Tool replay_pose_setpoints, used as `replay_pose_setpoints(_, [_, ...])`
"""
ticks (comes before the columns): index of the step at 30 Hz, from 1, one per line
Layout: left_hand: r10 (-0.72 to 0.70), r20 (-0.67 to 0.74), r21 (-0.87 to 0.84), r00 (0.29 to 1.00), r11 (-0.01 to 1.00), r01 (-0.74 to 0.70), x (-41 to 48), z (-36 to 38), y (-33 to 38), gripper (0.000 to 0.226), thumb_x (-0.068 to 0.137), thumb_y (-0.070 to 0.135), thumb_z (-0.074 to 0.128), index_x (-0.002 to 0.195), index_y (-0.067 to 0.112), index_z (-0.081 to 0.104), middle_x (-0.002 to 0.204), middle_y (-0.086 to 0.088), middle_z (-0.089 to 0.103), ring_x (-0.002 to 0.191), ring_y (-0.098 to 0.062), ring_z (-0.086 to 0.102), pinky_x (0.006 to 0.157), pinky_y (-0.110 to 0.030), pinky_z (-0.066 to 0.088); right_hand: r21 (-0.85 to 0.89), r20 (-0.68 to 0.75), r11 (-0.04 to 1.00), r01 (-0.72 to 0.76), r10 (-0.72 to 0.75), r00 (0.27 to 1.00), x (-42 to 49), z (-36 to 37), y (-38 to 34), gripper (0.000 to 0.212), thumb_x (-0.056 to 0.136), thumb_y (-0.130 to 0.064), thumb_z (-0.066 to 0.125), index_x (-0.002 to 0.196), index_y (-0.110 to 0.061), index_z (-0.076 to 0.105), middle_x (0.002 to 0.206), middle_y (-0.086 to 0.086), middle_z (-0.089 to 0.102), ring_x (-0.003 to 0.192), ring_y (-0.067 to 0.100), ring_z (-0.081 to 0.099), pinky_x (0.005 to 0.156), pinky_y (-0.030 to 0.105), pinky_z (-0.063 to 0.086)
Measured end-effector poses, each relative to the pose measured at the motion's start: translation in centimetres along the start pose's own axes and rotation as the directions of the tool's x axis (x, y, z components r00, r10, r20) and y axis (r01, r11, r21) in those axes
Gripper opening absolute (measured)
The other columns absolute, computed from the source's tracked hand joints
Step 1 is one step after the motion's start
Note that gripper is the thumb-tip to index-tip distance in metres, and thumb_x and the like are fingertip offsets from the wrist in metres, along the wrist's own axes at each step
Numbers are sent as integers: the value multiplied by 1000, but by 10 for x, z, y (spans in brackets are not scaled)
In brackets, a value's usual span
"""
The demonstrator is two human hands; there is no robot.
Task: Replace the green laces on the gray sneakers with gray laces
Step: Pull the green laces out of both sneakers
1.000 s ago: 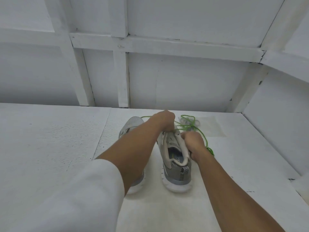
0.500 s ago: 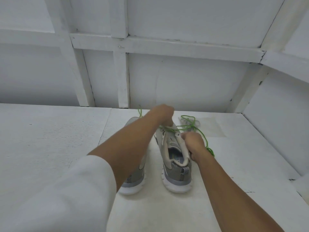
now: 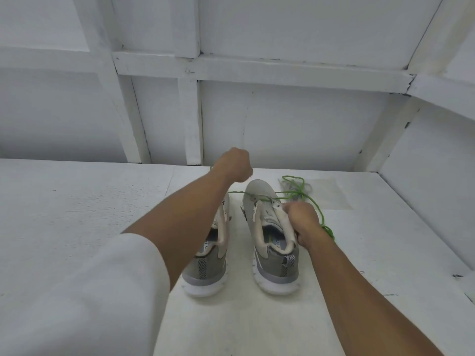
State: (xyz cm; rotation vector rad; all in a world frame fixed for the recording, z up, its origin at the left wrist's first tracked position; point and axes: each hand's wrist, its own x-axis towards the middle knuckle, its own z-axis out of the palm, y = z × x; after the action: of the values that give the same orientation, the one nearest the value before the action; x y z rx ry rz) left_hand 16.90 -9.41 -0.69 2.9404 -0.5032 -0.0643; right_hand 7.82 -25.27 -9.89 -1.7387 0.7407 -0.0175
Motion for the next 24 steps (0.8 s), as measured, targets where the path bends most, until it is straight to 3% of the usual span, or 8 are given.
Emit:
replay_pose_setpoints(4, [-31, 17, 28, 999, 999, 30, -8, -6, -15, 12, 90, 20, 57, 93, 8, 54, 97, -10, 53, 78, -26, 51, 54, -26, 38, 24, -3, 1000, -12, 12, 1000, 0, -1, -2, 24, 89, -15, 55, 102, 2, 65, 97, 20, 65, 81, 25, 56, 67, 35, 42])
replay_pose_setpoints(8, [12, 97, 133, 995, 991, -25, -23, 7, -8, 19, 86, 16, 59, 102, 6, 57, 96, -9, 54, 81, -26, 51, 63, -32, 44, 8, 40, 1000, -5, 5, 999, 1, -1, -5, 24, 85, -20, 52, 96, -2, 63, 87, 16, 59, 77, 22, 52, 66, 35, 38])
replay_pose_setpoints(11, [25, 181, 178, 983, 982, -57, -33, 14, 3, 9, 84, 10, 60, 88, 8, 52, 83, -5, 49, 78, -23, 52, 61, -31, 43, -68, 69, 997, 29, -24, 997, -1, -3, -12, 16, 87, -21, 51, 91, -10, 62, 87, 14, 58, 78, 22, 53, 64, 33, 39])
replay_pose_setpoints(15, [-18, 202, -25, 979, 999, 23, -35, 13, 16, 17, 91, 12, 51, 75, 5, 51, 65, -5, 54, 58, -20, 56, 51, -25, 46, -170, 178, 979, 110, -80, 981, -8, -13, -27, 7, 92, -15, 52, 90, -10, 56, 80, 11, 55, 70, 22, 52, 57, 27, 42])
replay_pose_setpoints(17, [-80, 242, -190, 967, 973, 128, -35, 19, 23, 24, 93, 16, 47, 72, 5, 52, 66, -9, 59, 51, -22, 59, 55, -27, 53, -214, 207, 957, 196, -151, 967, -7, -17, -35, 11, 89, -15, 57, 92, -5, 62, 83, 11, 61, 72, 22, 57, 63, 31, 48])
replay_pose_setpoints(20, [-154, 252, -314, 955, 921, 231, -39, 29, 33, 30, 96, 31, 50, 84, 4, 54, 81, -12, 61, 59, -28, 64, 60, -32, 59, -291, 200, 875, 387, -340, 919, 0, -23, -48, 4, 86, -16, 62, 84, -13, 65, 84, 2, 65, 77, 19, 60, 69, 31, 48])
replay_pose_setpoints(22, [-193, 251, -365, 948, 889, 278, -40, 33, 35, 28, 95, 31, 52, 91, 4, 55, 89, -14, 63, 68, -31, 67, 63, -34, 60, -417, 262, 745, 520, -450, 854, 7, -26, -55, 7, 86, -14, 63, 88, -19, 68, 91, -5, 66, 87, 16, 60, 76, 30, 47])
replay_pose_setpoints(24, [-229, 267, -438, 936, 836, 330, -37, 35, 33, 24, 93, 28, 55, 89, 4, 57, 90, -13, 65, 74, -31, 70, 70, -36, 61, -525, 367, 610, 593, -465, 805, 15, -25, -60, 16, 87, -10, 62, 98, -18, 70, 99, -5, 66, 94, 14, 58, 80, 25, 42])
